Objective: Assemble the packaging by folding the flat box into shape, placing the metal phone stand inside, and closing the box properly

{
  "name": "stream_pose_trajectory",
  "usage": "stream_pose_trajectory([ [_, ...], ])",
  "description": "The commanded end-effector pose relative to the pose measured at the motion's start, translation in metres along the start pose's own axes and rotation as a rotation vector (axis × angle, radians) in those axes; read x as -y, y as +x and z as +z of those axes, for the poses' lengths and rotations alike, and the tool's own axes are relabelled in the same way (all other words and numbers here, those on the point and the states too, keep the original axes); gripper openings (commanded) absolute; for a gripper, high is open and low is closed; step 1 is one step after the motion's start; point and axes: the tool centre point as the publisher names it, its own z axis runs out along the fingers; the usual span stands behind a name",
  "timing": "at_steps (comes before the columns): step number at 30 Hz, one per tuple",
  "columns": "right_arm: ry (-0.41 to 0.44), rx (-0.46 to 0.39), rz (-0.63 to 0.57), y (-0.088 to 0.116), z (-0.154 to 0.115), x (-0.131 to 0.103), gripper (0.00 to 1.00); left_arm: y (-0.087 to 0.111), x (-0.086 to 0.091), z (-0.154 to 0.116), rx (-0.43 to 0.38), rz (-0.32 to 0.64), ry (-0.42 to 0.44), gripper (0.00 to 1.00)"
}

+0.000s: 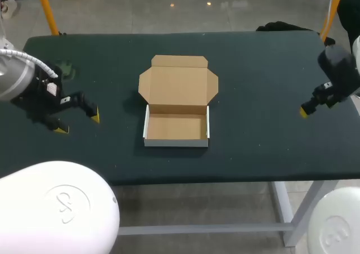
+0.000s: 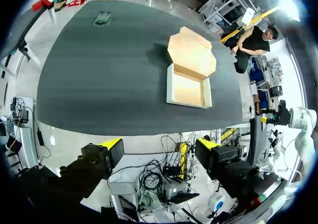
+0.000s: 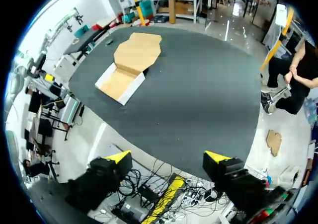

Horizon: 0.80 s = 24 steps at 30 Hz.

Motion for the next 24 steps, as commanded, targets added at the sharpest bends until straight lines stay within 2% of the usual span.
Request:
stream_pose_trajectory([
  [1, 0.018, 0.033, 0.034, 0.000, -0.001, 0.001, 1.00, 0.009, 0.003, -0.006, 0.078, -0.001, -0.014, 1.00],
  [6, 0.010, 0.023, 0.092, -0.005, 0.000, 0.001, 1.00, 0.009, 0.006, -0.005, 0.092, -0.002, -0.011, 1.00],
  [14, 0.023, 0.059, 0.194, -0.012, 0.001, -0.005, 1.00, 0.006, 0.013, -0.002, 0.103, -0.024, -0.002, 1.00],
  [24, 0.035, 0.071, 0.225, -0.014, 0.002, -0.008, 1.00, 0.004, 0.015, -0.001, 0.115, -0.033, -0.007, 1.00],
])
